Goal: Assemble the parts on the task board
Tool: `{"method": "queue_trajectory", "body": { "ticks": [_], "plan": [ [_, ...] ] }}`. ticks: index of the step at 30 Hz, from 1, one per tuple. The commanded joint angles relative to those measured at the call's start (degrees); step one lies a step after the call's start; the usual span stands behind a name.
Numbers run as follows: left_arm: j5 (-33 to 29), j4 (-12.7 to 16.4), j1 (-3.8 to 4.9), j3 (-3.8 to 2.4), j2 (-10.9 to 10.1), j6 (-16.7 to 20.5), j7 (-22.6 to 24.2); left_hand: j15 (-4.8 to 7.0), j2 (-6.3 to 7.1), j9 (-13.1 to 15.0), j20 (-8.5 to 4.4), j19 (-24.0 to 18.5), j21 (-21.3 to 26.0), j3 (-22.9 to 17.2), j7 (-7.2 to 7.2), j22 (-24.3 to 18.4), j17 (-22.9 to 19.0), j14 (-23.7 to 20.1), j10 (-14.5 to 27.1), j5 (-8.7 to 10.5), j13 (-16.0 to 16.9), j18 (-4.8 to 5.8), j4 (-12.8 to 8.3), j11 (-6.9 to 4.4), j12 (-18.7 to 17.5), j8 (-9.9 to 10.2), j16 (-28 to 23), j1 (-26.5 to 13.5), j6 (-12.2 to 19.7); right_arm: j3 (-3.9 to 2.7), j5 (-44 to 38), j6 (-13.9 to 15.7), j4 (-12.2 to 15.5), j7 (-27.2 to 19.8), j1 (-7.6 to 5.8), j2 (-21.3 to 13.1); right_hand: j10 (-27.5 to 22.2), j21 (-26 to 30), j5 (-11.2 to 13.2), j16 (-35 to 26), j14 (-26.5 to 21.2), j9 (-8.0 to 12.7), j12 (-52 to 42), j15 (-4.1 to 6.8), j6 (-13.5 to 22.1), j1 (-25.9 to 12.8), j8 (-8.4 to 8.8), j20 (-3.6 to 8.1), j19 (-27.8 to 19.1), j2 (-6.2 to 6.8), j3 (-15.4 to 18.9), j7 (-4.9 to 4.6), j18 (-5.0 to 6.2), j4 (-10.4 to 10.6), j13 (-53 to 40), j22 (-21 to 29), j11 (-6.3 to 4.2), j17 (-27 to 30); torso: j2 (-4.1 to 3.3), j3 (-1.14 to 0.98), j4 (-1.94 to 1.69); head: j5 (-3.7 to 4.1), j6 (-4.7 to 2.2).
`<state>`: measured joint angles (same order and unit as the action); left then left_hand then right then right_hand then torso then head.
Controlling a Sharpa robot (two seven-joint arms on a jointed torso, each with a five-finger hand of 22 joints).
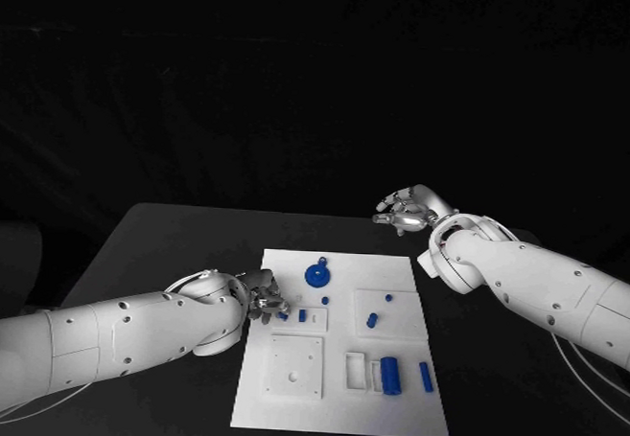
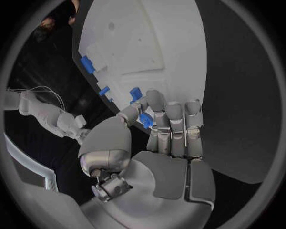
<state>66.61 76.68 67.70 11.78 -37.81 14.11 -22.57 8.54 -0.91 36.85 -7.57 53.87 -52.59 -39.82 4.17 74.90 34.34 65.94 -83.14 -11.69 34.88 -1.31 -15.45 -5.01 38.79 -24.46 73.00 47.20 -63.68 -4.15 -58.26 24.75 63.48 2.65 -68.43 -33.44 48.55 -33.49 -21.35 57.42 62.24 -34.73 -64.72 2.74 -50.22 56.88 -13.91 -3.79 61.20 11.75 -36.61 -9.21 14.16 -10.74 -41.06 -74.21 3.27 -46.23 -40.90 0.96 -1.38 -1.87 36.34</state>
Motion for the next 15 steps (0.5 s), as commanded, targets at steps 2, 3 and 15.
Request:
{"method": "queue_trajectory", "body": {
  "ticks": [2,3,15],
  "plan": [
    [0.45,0.24,-0.25,0.20,-0.07,-2.67,-0.70,0.30,-0.42,0.05,-6.24,0.18,-0.40,-0.20,-3.34,1.29,0.07,-0.11,0.32,-0.19,0.10,-0.32,-0.10,-0.18,0.22,-0.30,0.35,0.22,-3.52,-0.02,-0.51,-0.65,0.07,-0.17,0.02,-0.14,-0.47,0.20,-0.40,-0.34,0.05,-0.07,-0.30,-0.21,0.08,-0.45,0.24,-0.03,0.47,0.00,0.21,-0.33,0.84,0.05,0.11,-0.06,0.10,0.02,0.00,0.03,-0.02,0.03,0.04],
    [0.45,0.28,-0.25,0.21,-0.09,-2.76,-0.70,0.30,-0.43,0.04,-6.25,0.18,-0.40,-0.21,-3.34,1.29,0.08,-0.12,0.33,-0.19,0.11,-0.32,-0.12,-0.18,0.23,-0.31,0.35,0.24,-3.51,-0.02,-0.51,-0.65,0.07,-0.17,0.02,-0.14,-0.47,0.20,-0.41,-0.34,0.05,-0.07,-0.30,-0.21,0.08,-0.45,0.24,-0.03,0.47,0.00,0.22,-0.33,0.84,0.05,0.11,-0.06,0.10,0.02,0.00,0.04,-0.03,0.03,0.04],
    [0.46,0.30,-0.28,0.21,-0.25,-2.88,-0.59,0.28,-0.45,0.02,-6.27,0.13,-0.46,-0.28,-3.34,1.29,0.12,-0.15,0.39,-0.20,0.15,-0.30,-0.26,-0.18,0.34,-0.37,0.40,0.31,-3.50,-0.02,-0.51,-0.65,0.08,-0.15,0.02,-0.13,-0.49,0.24,-0.43,-0.35,0.04,-0.07,-0.34,-0.21,0.09,-0.44,0.25,-0.03,0.48,0.00,0.23,-0.33,0.84,0.05,0.18,-0.11,0.10,0.02,0.03,0.03,-0.01,0.00,0.02]
  ]
}}
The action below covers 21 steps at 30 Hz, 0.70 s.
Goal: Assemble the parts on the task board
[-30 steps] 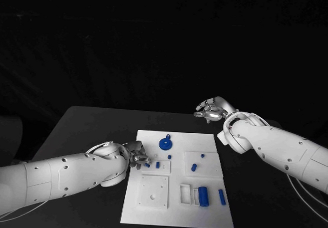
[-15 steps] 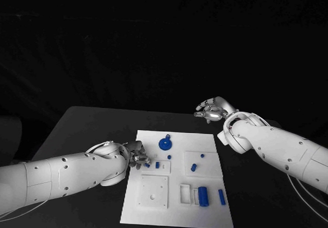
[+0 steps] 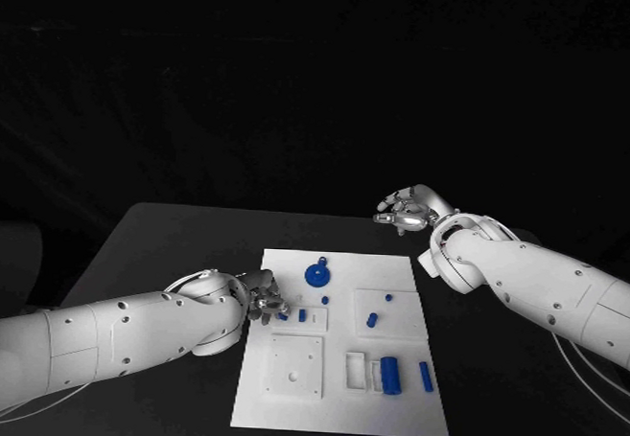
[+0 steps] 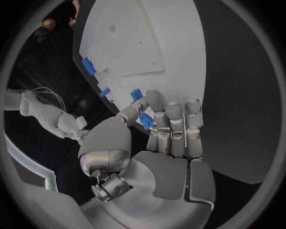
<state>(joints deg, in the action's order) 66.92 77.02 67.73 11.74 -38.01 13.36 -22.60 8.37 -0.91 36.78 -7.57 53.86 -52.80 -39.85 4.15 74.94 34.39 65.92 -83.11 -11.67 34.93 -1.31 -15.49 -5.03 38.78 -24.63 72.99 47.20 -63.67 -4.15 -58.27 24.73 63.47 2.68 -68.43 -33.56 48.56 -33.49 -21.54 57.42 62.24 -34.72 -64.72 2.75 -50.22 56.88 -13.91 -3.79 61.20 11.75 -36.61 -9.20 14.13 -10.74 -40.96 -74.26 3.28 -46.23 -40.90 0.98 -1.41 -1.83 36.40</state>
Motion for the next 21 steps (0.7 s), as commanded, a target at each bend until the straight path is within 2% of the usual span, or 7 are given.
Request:
{"method": "queue_trajectory", "body": {
  "ticks": [1,21],
  "plan": [
    [0.15,-0.09,-0.31,0.25,-0.06,-2.16,-0.57,0.45,-0.45,0.09,-6.27,0.13,-0.25,-0.25,-3.32,1.25,0.07,-0.14,0.36,-0.22,0.10,-0.30,-0.23,-0.16,0.34,-0.20,0.40,0.31,-3.51,-0.02,-0.50,-0.64,0.11,-0.18,0.02,-0.01,-0.50,0.25,-0.25,-0.35,0.04,-0.08,-0.35,-0.21,0.09,-0.44,0.25,-0.03,0.48,0.00,0.24,-0.34,0.87,0.05,0.09,-0.07,0.10,0.02,0.02,0.00,0.01,-0.02,-0.04],
    [2.49,-0.40,-0.31,0.28,-0.29,-3.30,-1.32,0.41,-0.50,0.05,-6.30,0.07,-0.41,-0.31,-3.35,1.26,0.17,-0.13,0.40,-0.39,0.20,-0.27,-0.46,-0.18,0.61,-0.37,0.54,0.40,-3.57,-0.02,-0.51,-0.68,0.08,-0.16,0.02,0.02,-0.53,0.31,-0.29,-0.35,0.04,-0.08,-0.42,-0.21,0.09,-0.42,0.25,-0.03,0.51,-0.01,0.25,-0.35,0.87,0.05,0.19,-0.14,0.10,0.02,-0.02,-0.02,0.02,-0.12,0.21]
  ]
}}
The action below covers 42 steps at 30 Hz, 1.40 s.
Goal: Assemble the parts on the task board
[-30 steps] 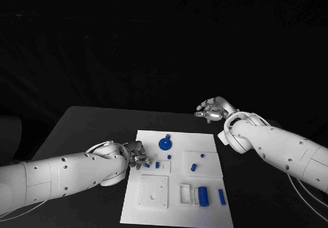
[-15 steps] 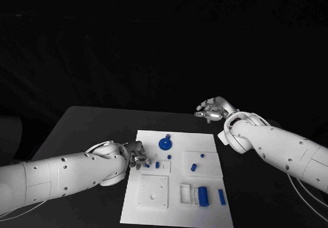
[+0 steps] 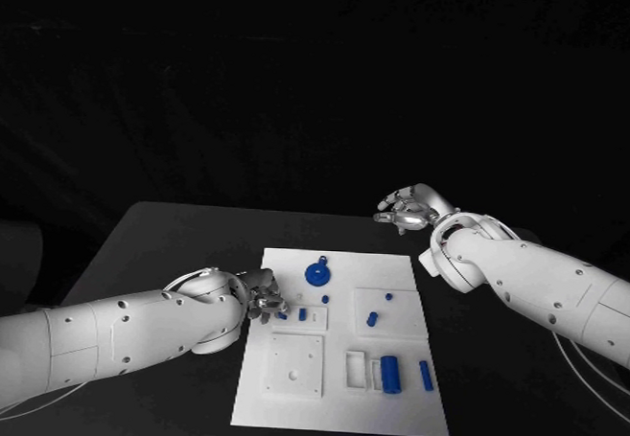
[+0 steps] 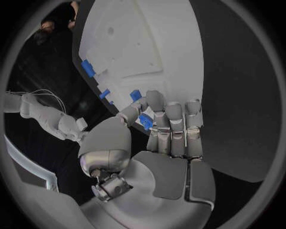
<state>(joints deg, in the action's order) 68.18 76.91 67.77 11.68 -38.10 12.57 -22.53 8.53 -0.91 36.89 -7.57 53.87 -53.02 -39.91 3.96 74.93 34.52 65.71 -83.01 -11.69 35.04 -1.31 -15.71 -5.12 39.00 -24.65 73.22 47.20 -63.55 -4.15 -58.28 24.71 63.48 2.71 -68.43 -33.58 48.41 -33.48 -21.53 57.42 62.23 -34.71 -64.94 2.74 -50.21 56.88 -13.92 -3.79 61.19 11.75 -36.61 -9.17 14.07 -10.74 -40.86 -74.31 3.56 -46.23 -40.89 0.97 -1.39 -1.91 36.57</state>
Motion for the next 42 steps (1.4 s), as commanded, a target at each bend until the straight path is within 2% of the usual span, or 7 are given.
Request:
{"method": "queue_trajectory", "body": {
  "ticks": [1,3,7,10,26,31,42],
  "plan": [
    [1.23,-0.28,-0.35,0.33,-0.21,-2.50,-1.43,0.25,-0.50,-0.05,-6.30,0.07,-0.19,-0.25,-3.15,1.27,0.04,0.09,0.30,-0.38,0.09,-0.27,-0.24,-0.09,0.39,-0.36,0.32,0.40,-3.68,-0.02,-0.50,-0.67,0.07,-0.18,0.02,0.04,-0.37,0.31,-0.29,-0.35,0.05,-0.10,-0.20,-0.21,0.08,-0.42,0.26,-0.03,0.51,-0.01,0.25,-0.37,0.93,0.06,0.09,-0.09,-0.19,0.02,-0.04,-0.01,0.00,-0.05,0.04],
    [1.22,-0.27,-0.35,0.33,-0.21,-2.51,-1.38,0.19,-0.56,-0.02,-6.30,0.08,-0.35,-0.13,-3.24,1.30,0.22,0.26,0.05,-1.18,0.30,-0.23,-0.33,-0.13,0.81,-0.60,0.65,0.19,-4.01,-0.02,-0.51,-0.66,0.06,-0.18,0.02,0.04,-0.37,0.31,-0.30,-0.35,0.05,-0.10,-0.20,-0.21,0.08,-0.42,0.26,-0.03,0.51,-0.01,0.25,-0.37,0.93,0.06,0.09,-0.09,-0.19,0.02,-0.02,0.01,0.00,-0.04,0.06],
    [1.10,-0.30,-0.36,0.33,-0.19,-2.57,-1.29,0.19,-0.70,-0.14,-6.40,0.02,-1.01,0.00,-3.41,1.31,0.72,0.26,0.20,-4.56,0.92,-0.27,-0.69,-0.28,2.00,-1.09,1.43,-0.45,-4.35,-0.02,-0.51,-0.71,0.07,-0.18,0.02,0.07,-0.37,0.32,-0.30,-0.35,0.05,-0.10,-0.21,-0.21,0.08,-0.42,0.26,-0.03,0.51,-0.01,0.25,-0.37,0.93,0.05,0.10,-0.10,-0.19,0.02,0.00,0.01,0.01,-0.07,0.07],
    [1.03,-0.30,-0.36,0.33,-0.10,-2.69,-1.32,0.25,-0.79,-0.16,-6.44,0.03,-1.29,0.09,-3.50,1.31,0.90,0.30,0.20,-4.98,1.17,-0.30,-0.71,-0.34,2.52,-1.37,1.75,-0.73,-4.52,-0.02,-0.51,-0.71,0.07,-0.18,0.02,0.09,-0.38,0.33,-0.31,-0.35,0.05,-0.10,-0.22,-0.20,0.08,-0.42,0.26,-0.02,0.52,-0.01,0.25,-0.37,0.93,0.06,0.12,-0.11,-0.19,0.02,-0.01,0.01,0.03,-0.10,0.08],
    [0.74,-1.01,-0.35,0.32,0.76,-4.10,-1.16,0.38,-0.89,-0.19,-6.56,0.05,-1.92,0.17,-3.69,1.29,1.29,0.38,0.25,-5.22,1.72,-0.40,-0.66,-0.50,3.75,-2.00,2.52,-1.25,-4.83,-0.02,-0.54,-0.80,0.09,-0.20,0.02,0.22,-0.40,0.39,-0.35,-0.36,0.05,-0.10,-0.28,-0.21,0.07,-0.41,0.26,-0.03,0.54,-0.02,0.26,-0.37,0.93,0.07,0.21,-0.17,-0.18,0.02,-0.03,-0.06,0.04,-0.31,0.09],
    [0.55,-1.52,-0.35,0.32,1.13,-5.05,-1.26,0.45,-0.89,-0.26,-6.61,-0.01,-2.16,0.20,-3.69,1.25,1.37,0.24,0.48,-4.03,1.86,-0.44,-0.47,-0.47,4.20,-2.22,2.72,-1.56,-4.74,-0.02,-0.54,-0.79,0.11,-0.19,0.02,0.22,-0.40,0.41,-0.36,-0.36,0.05,-0.11,-0.30,-0.21,0.07,-0.41,0.26,-0.03,0.54,-0.03,0.27,-0.37,0.93,0.08,0.23,-0.19,-0.19,0.01,-0.01,-0.07,0.05,-0.38,0.10],
    [0.56,-1.75,-0.35,0.30,1.94,-6.05,-1.17,0.46,-0.70,-0.31,-6.61,-0.09,-2.23,0.17,-3.66,1.23,1.36,0.13,0.59,-3.62,1.87,-0.44,-0.40,-0.42,4.34,-2.31,2.74,-1.65,-4.67,-0.02,-0.54,-0.84,0.08,-0.21,0.02,0.18,-0.41,0.45,-0.38,-0.36,0.05,-0.11,-0.33,-0.21,0.07,-0.41,0.26,-0.03,0.56,-0.03,0.27,-0.37,0.93,0.08,0.28,-0.22,-0.19,0.01,-0.01,-0.02,0.07,-0.23,0.14]
  ]
}}
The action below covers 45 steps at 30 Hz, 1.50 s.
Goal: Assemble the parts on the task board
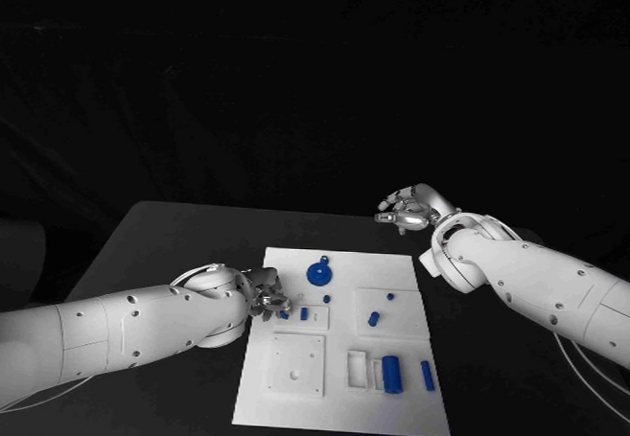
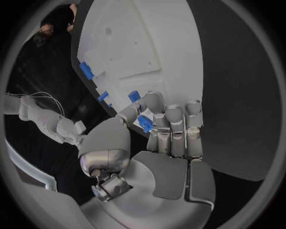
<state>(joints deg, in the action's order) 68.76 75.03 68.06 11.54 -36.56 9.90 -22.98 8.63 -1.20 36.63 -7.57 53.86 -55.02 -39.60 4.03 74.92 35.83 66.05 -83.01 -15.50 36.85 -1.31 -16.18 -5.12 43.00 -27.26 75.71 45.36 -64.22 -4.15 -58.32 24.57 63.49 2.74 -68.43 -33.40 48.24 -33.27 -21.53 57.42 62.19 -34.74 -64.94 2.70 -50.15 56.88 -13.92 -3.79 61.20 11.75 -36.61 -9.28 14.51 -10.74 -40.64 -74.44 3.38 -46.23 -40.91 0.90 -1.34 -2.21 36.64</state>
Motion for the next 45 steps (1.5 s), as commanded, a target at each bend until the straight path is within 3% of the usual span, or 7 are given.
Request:
{"method": "queue_trajectory", "body": {
  "ticks": [1,10,13,21,28,41,45],
  "plan": [
    [-0.02,0.12,-0.65,0.45,0.38,-3.49,-0.73,0.36,-0.35,-0.05,-6.61,-0.10,-0.24,-0.13,-3.73,1.23,0.05,-0.22,0.60,0.22,0.06,-0.44,0.10,-0.40,0.36,0.29,0.26,0.15,-3.99,-0.02,-0.51,-0.70,0.07,-0.24,0.02,-0.02,-0.25,0.24,-0.38,-0.36,0.09,-0.08,-0.34,-0.17,0.01,-0.41,0.26,-0.03,0.56,-0.03,0.27,-0.27,0.49,0.08,0.07,-0.09,-0.01,0.01,0.02,0.05,0.01,0.08,0.06],
    [0.00,-0.03,-0.64,0.46,0.08,-4.02,-0.93,0.35,0.24,-0.14,-6.60,-0.21,-0.28,-0.07,-3.66,1.20,0.01,-0.39,0.76,0.51,0.00,-0.42,0.40,-0.28,0.45,0.22,0.22,-0.14,-3.84,-0.02,-0.51,-0.69,0.14,-0.23,0.02,-0.13,-0.27,0.27,-0.39,-0.36,0.09,-0.08,-0.37,-0.17,0.01,-0.42,0.27,-0.03,0.57,-0.01,0.29,-0.27,0.49,0.09,0.12,-0.12,0.00,0.01,0.01,0.07,-0.08,0.23,0.08],
    [0.00,-0.05,-0.64,0.46,0.04,-3.98,-0.98,0.38,1.39,-0.35,-6.66,-0.35,-0.39,0.01,-3.63,1.13,-0.11,-0.53,0.91,4.45,-0.22,-0.49,1.49,-0.22,0.64,-0.04,0.24,-0.39,-3.67,-0.02,-0.51,-0.68,0.14,-0.23,0.02,-0.17,-0.27,0.28,-0.39,-0.36,0.09,-0.08,-0.38,-0.17,0.02,-0.43,0.27,-0.03,0.57,-0.01,0.30,-0.27,0.49,0.10,0.13,-0.13,0.00,0.01,0.02,0.11,-0.07,0.28,0.07],
    [0.01,-0.12,-0.64,0.46,-0.02,-3.62,-1.07,0.42,4.08,-0.63,-6.68,-0.42,-0.37,0.51,-3.59,1.06,-0.30,-0.64,1.04,7.51,-0.55,-0.51,3.56,-0.19,0.71,-0.22,0.19,-1.63,-3.44,-0.02,-0.51,-0.68,0.10,-0.25,0.02,-0.17,-0.28,0.30,-0.40,-0.37,0.08,-0.08,-0.39,-0.17,0.03,-0.45,0.28,-0.04,0.58,0.00,0.31,-0.28,0.49,0.12,0.16,-0.15,0.00,0.01,0.01,0.12,-0.06,0.28,0.10],
    [0.01,-0.26,-0.64,0.46,-0.03,-3.19,-1.01,0.48,5.77,-0.81,-6.73,-0.44,-0.34,0.66,-3.59,1.04,-0.42,-0.65,1.07,8.34,-0.81,-0.57,5.00,-0.19,0.75,-0.38,0.19,-2.47,-3.31,-0.02,-0.51,-0.67,0.10,-0.24,0.02,-0.18,-0.31,0.35,-0.42,-0.38,0.07,-0.07,-0.41,-0.18,0.10,-0.51,0.32,-0.05,0.57,0.05,0.34,-0.30,0.49,0.17,0.22,-0.18,0.02,0.02,0.01,0.09,-0.06,0.24,0.08],
    [0.01,-0.44,-0.65,0.44,-0.20,-2.64,-0.96,0.55,6.45,-0.92,-6.77,-0.43,-0.31,0.71,-3.60,1.03,-0.51,-0.64,1.06,8.74,-0.99,-0.60,6.19,-0.20,0.82,-0.55,0.22,-3.25,-3.25,-0.02,-0.51,-0.70,0.09,-0.25,0.02,-0.19,-0.34,0.41,-0.44,-0.40,0.05,-0.06,-0.45,-0.20,0.16,-0.54,0.36,-0.05,0.58,0.04,0.35,-0.31,0.49,0.22,0.29,-0.22,0.03,0.02,0.00,0.06,-0.01,0.24,-0.03],
    [0.01,-0.50,-0.65,0.42,-0.22,-2.14,-0.84,0.63,7.59,-1.05,-6.83,-0.43,-0.31,1.08,-3.63,1.04,-0.59,-0.64,1.07,12.51,-1.18,-0.64,7.64,-0.23,0.98,-0.80,0.32,-4.51,-3.16,-0.02,-0.51,-0.69,0.09,-0.25,0.02,-0.20,-0.34,0.43,-0.44,-0.40,0.06,-0.06,-0.46,-0.20,0.16,-0.54,0.36,-0.05,0.59,0.03,0.35,-0.32,0.49,0.24,0.31,-0.23,0.03,0.02,-0.02,0.08,-0.01,0.27,-0.06]
  ]
}}
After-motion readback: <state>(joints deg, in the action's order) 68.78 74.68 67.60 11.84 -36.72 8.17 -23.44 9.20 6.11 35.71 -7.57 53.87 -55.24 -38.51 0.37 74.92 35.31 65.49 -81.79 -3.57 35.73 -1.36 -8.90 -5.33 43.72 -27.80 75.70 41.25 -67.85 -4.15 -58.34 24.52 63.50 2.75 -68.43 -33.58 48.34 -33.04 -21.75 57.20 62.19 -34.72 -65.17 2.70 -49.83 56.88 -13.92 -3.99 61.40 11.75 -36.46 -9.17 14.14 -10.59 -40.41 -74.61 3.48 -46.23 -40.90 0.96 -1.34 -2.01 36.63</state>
